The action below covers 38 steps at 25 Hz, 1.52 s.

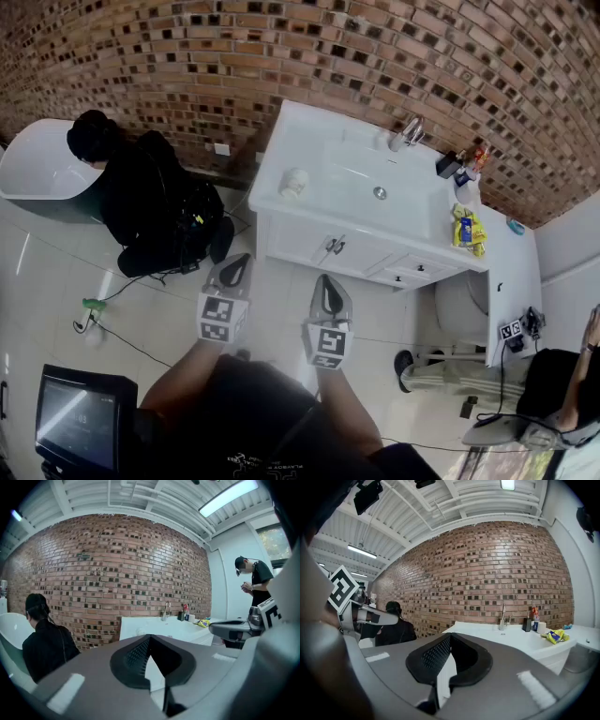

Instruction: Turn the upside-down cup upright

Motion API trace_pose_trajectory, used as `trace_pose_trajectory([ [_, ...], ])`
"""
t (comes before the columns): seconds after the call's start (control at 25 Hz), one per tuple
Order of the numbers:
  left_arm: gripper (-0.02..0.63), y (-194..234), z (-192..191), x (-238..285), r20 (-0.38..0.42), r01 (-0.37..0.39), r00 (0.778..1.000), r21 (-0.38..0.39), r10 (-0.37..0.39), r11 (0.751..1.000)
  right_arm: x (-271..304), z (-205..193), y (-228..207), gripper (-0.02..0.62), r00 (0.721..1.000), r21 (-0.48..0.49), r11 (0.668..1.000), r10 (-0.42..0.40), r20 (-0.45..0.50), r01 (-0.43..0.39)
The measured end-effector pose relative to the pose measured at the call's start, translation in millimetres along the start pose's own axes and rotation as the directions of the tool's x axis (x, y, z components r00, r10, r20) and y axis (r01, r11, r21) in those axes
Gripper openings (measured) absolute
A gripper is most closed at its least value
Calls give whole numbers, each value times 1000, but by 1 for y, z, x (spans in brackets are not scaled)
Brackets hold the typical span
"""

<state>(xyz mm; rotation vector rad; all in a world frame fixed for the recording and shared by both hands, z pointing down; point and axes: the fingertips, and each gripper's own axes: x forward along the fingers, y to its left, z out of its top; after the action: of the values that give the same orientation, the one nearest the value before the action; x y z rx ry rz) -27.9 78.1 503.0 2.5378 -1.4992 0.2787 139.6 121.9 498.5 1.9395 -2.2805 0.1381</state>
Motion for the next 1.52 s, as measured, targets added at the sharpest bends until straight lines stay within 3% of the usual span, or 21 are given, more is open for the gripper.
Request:
trace_pose_trajectory([
  [0.52,-6,52,7,60,-14,68,998,2,-68,998,81,7,18,14,1000,-5,1000,-5,-23,4],
  [0.92,-6,68,8,85,3,133,991,-41,-133,990,105,8,23,15,998,-21,999,-36,-51,35],
  [1.2,-6,67,0,97,-10,126,992,-58,-127,990,112,-5,9,15,996,5,999,-49,-73,50],
  [1.52,-6,74,-16,127,-80,84,993,-55,-89,995,152,-27,-7,15,992,71,997,7,-125,2],
])
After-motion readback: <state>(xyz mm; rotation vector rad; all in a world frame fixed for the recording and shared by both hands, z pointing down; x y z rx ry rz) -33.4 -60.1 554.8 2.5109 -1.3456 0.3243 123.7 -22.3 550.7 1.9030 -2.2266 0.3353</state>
